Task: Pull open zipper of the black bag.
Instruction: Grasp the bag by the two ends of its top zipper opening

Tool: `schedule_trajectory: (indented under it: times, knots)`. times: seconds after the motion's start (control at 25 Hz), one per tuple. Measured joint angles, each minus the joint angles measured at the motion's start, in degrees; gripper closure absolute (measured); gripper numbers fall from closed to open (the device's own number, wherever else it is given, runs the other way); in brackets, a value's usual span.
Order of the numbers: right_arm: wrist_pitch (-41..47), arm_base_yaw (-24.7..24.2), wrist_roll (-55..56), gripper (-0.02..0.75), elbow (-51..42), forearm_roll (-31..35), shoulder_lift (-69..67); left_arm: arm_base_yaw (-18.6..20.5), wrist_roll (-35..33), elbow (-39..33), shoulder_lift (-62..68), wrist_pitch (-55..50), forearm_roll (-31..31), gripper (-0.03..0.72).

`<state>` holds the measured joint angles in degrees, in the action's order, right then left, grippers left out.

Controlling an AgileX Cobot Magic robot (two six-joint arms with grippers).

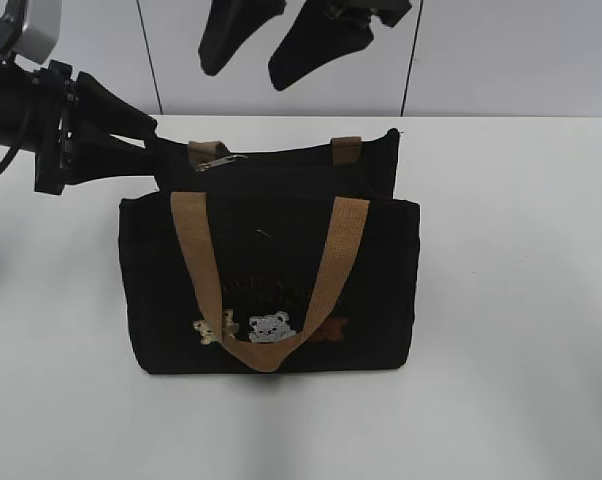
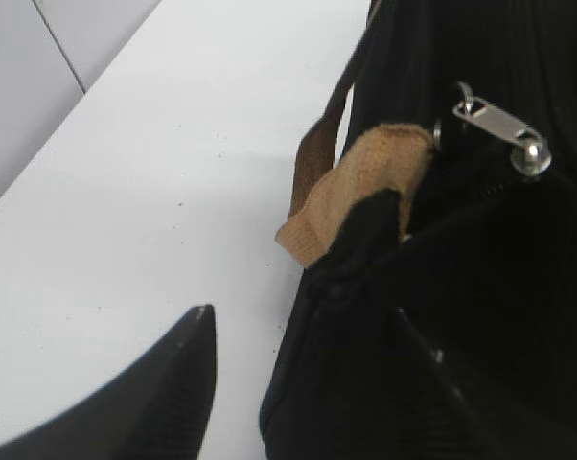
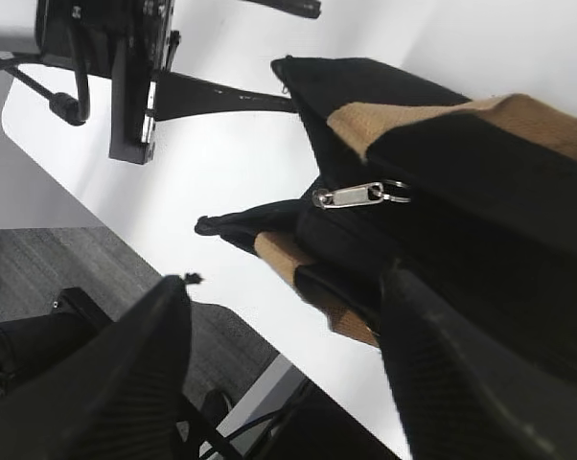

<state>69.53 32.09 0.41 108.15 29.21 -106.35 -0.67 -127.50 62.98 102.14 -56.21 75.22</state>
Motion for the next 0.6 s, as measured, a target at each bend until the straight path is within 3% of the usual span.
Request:
schedule_trajectory:
  times: [0.24, 0.6]
  knots:
    - [0.1, 0.9, 2.5, 0.268, 0.1, 2.1, -4.0, -0.4, -0.7, 0.0, 0.1, -0.8, 0.5, 0.296]
    - [0.2, 0.9, 2.9, 0.268, 0.1, 4.2, -6.2, -4.8, -0.8, 0.0, 0.2, 3.3, -0.8, 0.335]
